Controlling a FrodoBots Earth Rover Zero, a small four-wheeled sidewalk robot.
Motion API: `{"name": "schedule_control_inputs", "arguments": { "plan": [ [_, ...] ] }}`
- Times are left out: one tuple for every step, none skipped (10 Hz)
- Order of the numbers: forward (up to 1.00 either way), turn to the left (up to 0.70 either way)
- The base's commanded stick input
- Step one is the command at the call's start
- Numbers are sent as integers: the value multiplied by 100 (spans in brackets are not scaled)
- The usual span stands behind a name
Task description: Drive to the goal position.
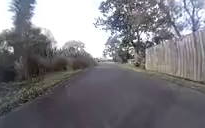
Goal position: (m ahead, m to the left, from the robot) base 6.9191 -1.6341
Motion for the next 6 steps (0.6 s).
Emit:
{"name": "schedule_control_inputs", "arguments": {
  "plan": [
    [35,0],
    [0,0],
    [0,0],
    [0,0],
    [0,0],
    [0,0]
  ]
}}
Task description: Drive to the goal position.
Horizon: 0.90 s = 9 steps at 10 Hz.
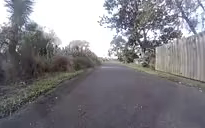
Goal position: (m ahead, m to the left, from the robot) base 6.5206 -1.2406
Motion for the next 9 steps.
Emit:
{"name": "schedule_control_inputs", "arguments": {
  "plan": [
    [0,0],
    [0,0],
    [0,0],
    [0,0],
    [0,-24],
    [0,-51],
    [0,-79],
    [0,-85],
    [0,-85]
  ]
}}
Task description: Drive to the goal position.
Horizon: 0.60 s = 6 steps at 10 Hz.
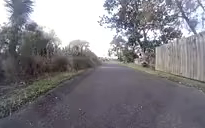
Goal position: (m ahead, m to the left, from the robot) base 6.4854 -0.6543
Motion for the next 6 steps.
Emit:
{"name": "schedule_control_inputs", "arguments": {
  "plan": [
    [0,-85],
    [0,-85],
    [0,-85],
    [0,-85],
    [0,-85],
    [0,-85]
  ]
}}
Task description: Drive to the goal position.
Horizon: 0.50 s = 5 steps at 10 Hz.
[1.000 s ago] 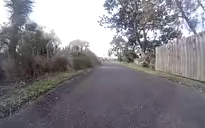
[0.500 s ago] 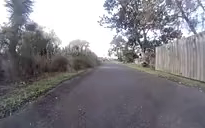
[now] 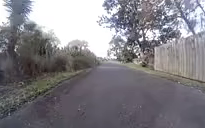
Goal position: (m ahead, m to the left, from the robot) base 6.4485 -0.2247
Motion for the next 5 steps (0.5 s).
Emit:
{"name": "schedule_control_inputs", "arguments": {
  "plan": [
    [0,-85],
    [0,-85],
    [0,-85],
    [0,-85],
    [0,-85]
  ]
}}
